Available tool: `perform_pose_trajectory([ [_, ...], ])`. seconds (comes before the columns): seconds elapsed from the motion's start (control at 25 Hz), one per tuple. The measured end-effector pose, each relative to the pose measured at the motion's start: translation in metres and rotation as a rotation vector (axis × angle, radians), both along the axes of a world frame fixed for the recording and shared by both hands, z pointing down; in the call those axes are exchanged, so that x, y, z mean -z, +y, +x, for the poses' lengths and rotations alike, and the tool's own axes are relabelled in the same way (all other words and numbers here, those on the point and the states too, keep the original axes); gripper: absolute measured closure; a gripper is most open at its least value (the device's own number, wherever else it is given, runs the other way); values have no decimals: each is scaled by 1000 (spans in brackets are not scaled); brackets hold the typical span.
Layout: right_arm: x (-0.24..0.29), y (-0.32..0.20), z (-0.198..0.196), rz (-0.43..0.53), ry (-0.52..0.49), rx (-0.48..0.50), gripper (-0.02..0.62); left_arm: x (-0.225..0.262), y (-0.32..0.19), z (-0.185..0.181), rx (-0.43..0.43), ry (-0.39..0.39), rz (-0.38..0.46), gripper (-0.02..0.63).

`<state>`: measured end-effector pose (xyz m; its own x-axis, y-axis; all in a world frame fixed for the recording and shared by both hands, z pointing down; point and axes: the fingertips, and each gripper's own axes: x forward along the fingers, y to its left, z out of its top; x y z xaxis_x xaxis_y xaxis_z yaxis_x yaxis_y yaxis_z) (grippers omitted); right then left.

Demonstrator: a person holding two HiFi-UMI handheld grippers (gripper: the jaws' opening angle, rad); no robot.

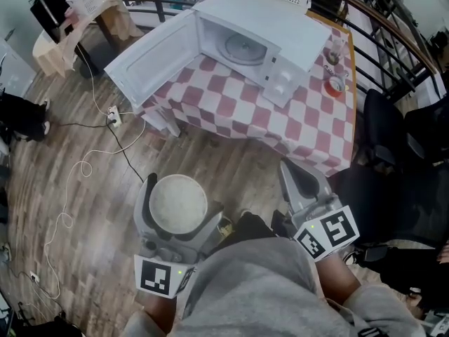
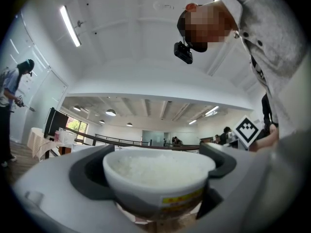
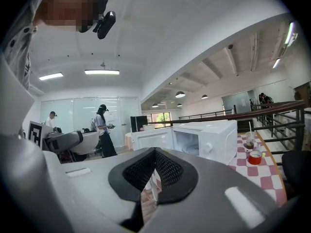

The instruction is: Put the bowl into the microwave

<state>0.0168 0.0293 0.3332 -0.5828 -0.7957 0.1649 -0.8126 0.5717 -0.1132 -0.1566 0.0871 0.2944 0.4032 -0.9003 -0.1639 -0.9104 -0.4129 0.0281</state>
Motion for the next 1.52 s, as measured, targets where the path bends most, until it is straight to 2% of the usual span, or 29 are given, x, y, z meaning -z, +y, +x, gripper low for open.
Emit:
perform_pose_trajectory([
  [0.4, 11, 0, -11, 27, 30, 25, 598, 6, -1, -11, 34, 22, 22, 64],
  [0.68, 6, -18, -12, 27, 26, 22, 598, 3, -21, -8, 20, 3, 10, 64],
  [1.2, -10, -108, -8, -9, 7, -28, 598, -10, -119, -8, -28, -28, -34, 64],
  [1.52, -10, -175, -28, -16, -21, -13, 598, -11, -190, -14, -47, -41, -53, 64],
])
